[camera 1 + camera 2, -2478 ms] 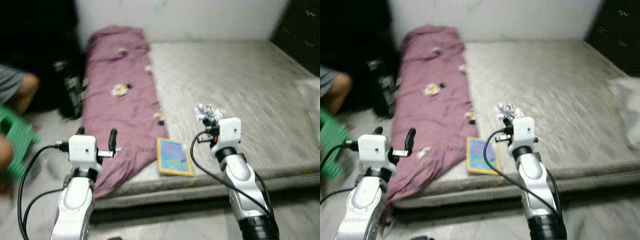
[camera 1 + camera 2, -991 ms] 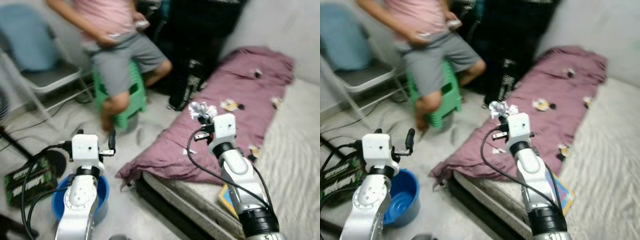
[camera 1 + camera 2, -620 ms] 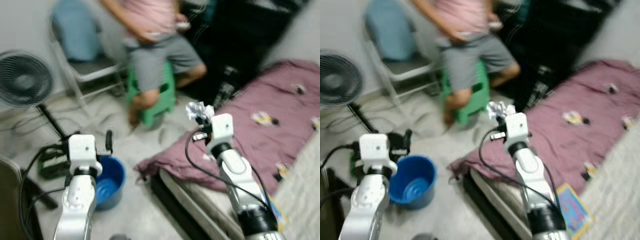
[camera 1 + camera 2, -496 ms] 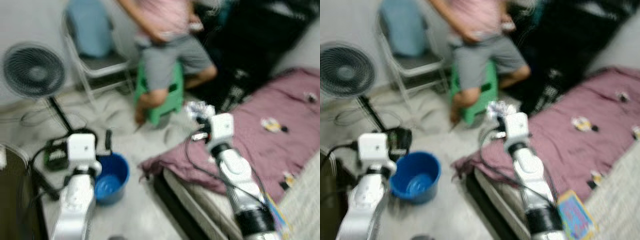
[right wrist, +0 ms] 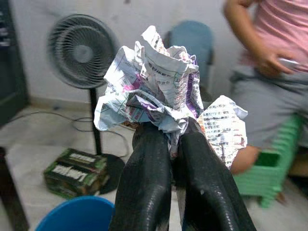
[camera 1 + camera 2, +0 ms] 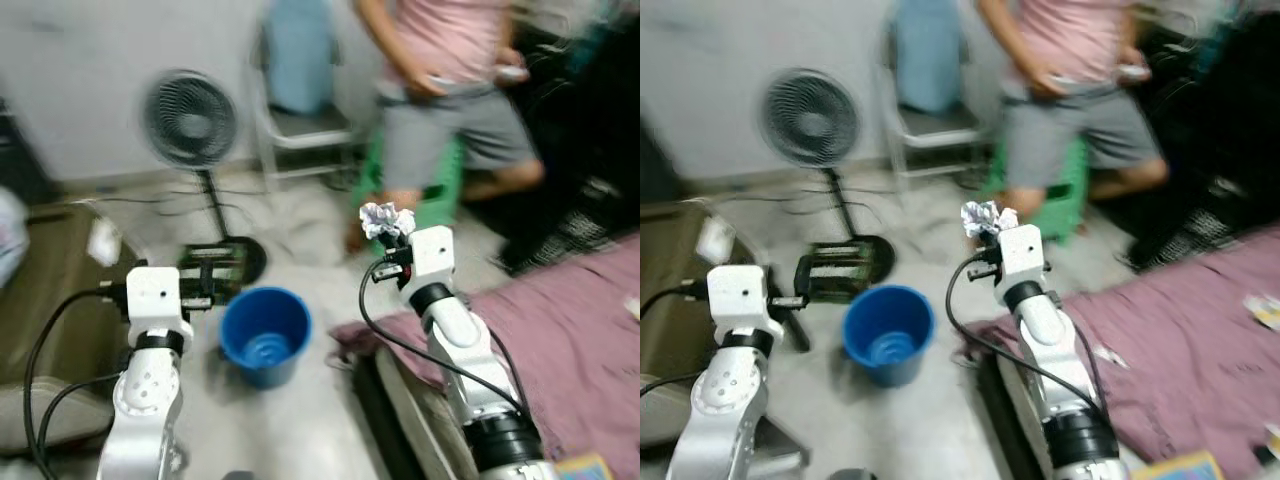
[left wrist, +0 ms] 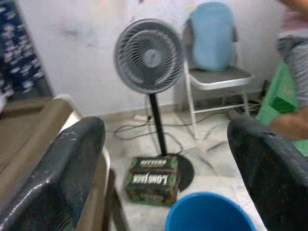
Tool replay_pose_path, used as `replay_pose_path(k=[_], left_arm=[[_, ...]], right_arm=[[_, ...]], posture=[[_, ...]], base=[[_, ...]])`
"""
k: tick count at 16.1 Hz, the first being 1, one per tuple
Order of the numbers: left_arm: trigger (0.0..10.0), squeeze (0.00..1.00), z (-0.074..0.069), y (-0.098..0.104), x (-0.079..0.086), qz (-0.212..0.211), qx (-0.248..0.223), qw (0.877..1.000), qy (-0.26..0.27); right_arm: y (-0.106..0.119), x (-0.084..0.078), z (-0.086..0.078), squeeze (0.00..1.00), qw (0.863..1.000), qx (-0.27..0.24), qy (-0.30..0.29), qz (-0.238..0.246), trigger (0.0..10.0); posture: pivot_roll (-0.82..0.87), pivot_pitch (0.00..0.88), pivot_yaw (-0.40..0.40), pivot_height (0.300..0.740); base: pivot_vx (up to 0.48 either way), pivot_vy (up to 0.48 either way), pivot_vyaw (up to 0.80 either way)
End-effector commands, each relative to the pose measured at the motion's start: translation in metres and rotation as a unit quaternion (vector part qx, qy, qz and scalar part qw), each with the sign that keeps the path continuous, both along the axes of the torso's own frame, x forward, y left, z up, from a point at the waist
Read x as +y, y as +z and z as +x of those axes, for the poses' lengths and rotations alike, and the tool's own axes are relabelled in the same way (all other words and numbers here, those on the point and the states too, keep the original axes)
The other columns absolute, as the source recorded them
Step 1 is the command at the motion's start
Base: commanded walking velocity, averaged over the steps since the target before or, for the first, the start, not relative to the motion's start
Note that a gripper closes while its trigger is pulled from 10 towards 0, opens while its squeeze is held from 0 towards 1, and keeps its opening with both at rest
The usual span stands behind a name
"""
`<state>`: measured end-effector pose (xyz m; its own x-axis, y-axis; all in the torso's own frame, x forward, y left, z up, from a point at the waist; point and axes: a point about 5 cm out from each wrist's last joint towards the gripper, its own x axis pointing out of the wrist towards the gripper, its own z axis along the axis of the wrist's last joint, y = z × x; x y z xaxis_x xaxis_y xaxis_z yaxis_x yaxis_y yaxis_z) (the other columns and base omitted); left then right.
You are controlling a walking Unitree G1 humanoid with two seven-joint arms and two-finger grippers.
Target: Clean up the room
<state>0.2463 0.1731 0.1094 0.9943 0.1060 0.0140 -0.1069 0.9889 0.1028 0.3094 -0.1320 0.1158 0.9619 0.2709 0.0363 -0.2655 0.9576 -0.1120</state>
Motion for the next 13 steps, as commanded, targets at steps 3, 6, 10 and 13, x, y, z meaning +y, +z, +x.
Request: replay_pose_path(k=[3,6,10,13], left_arm=[[10.0,0.00,0.0005,0.0002,-0.0030,-0.001,0.001,1.000,-0.008],[10.0,0.00,0.0001,0.0005,-0.0042,-0.007,-0.002,1.000,-0.016],[10.0,0.00,-0.0004,0.0018,-0.0066,-0.014,-0.010,0.999,-0.028],[10.0,0.00,-0.0003,0.0024,-0.0067,-0.015,-0.012,0.999,-0.029]], right_arm=[[-0.0012,-0.0048,0.0006,0.00,1.000,0.003,-0.009,-0.001,10.0],[-0.0019,-0.0045,0.0005,0.00,1.000,0.004,-0.008,-0.002,10.0],[-0.0027,-0.0048,0.0010,0.00,1.000,0.005,-0.008,0.001,10.0],[-0.0026,-0.0047,0.0018,0.00,1.000,0.006,-0.008,0.002,10.0]], posture=[[-0.01,0.000,-0.074,0.740],[0.00,0.000,-0.077,0.740],[0.00,0.000,-0.082,0.740],[0.00,0.000,-0.085,0.740]], base=[[0.000,0.000,0.80],[0.000,0.000,0.80],[0.138,0.000,0.31],[0.326,0.000,0.00]])
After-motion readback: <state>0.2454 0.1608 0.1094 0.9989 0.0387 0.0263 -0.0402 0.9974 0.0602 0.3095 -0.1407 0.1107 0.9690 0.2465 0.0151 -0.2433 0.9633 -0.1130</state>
